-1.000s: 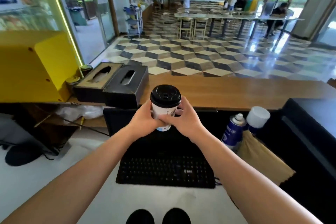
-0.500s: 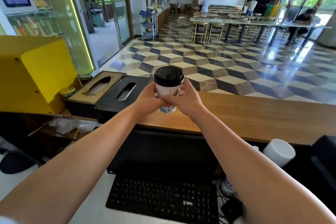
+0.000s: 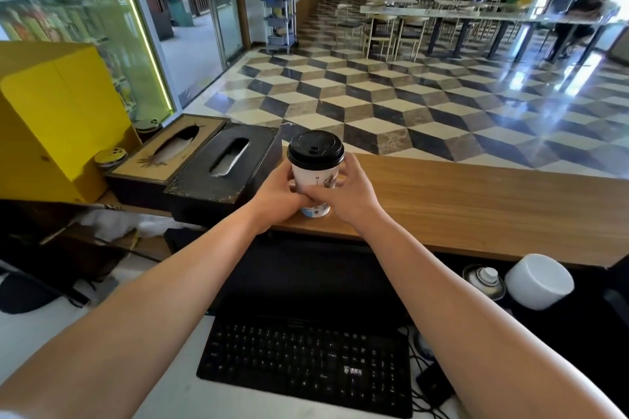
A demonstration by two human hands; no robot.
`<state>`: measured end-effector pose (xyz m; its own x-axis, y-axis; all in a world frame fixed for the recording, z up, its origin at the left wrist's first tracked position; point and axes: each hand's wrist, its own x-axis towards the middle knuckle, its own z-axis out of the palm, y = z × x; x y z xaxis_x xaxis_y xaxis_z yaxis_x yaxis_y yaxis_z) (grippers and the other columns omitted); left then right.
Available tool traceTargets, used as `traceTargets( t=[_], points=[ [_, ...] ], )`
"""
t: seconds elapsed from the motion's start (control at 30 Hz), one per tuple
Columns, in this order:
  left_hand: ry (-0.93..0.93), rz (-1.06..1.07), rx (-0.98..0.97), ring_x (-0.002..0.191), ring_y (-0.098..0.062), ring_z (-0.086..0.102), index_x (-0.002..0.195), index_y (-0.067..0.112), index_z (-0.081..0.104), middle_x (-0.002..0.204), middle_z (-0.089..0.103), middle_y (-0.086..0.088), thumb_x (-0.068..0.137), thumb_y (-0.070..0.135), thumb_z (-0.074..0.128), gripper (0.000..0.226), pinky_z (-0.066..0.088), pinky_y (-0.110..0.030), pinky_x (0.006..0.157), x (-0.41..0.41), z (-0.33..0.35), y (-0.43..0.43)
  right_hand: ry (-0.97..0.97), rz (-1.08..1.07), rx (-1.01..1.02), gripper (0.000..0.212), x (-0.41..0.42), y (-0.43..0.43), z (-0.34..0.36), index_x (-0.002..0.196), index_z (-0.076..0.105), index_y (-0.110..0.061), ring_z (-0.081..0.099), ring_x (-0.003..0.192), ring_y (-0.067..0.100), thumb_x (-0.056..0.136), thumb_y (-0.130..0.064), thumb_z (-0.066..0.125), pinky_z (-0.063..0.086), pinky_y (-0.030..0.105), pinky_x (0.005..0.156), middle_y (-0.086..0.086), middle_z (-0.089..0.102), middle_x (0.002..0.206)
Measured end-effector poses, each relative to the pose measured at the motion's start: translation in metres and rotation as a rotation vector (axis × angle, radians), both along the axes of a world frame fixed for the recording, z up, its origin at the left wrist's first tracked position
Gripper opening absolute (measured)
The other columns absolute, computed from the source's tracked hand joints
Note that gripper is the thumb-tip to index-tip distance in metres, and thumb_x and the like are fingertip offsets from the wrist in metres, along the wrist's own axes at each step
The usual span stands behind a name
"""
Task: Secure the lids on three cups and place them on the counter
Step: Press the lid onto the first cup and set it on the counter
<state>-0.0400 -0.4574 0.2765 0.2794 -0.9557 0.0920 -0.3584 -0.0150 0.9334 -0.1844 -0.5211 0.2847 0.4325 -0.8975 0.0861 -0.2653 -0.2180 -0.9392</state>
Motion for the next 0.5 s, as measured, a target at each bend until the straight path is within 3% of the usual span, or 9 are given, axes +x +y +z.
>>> traceTargets(
  t=[0.27,0.4,0.5],
  points=[
    [-0.001,0.009,0.034,0.116,-0.017,0.061,0.132,0.026,0.051,0.126,0.064,0.002,0.065,0.013,0.086,0.076,0.052,-0.044,0.101,-0.004,0.007,0.004,0.032,-0.003,0.012,0.079,-0.002,0.006,0.006,0.134,0.045,-0.027,0.062,0.116,0.02,0.069,-0.026,0.09,0.057,0.044,0.094,-0.004,0.061,0.127],
    [-0.042,0.057,0.098,0.111,-0.022,0.065,0.131,0.029,0.047,0.13,0.057,0.002,0.06,0.023,0.09,0.083,0.053,-0.049,0.1,-0.006,0.009,0.013,0.084,-0.01,0.019,0.095,-0.007,0.016,0.012,0.147,0.037,-0.027,0.059,0.122,0.023,0.069,-0.026,0.09,0.053,0.047,0.1,0.0,0.056,0.139],
    [-0.102,0.11,0.186,0.115,-0.023,0.062,0.143,0.023,0.038,0.139,0.05,-0.002,0.065,0.024,0.091,0.095,0.05,-0.049,0.103,-0.009,0.015,0.026,0.139,-0.018,0.013,0.098,-0.015,0.026,0.021,0.151,0.033,-0.027,0.057,0.124,0.023,0.071,-0.026,0.089,0.05,0.046,0.102,0.0,0.053,0.142]
  ],
)
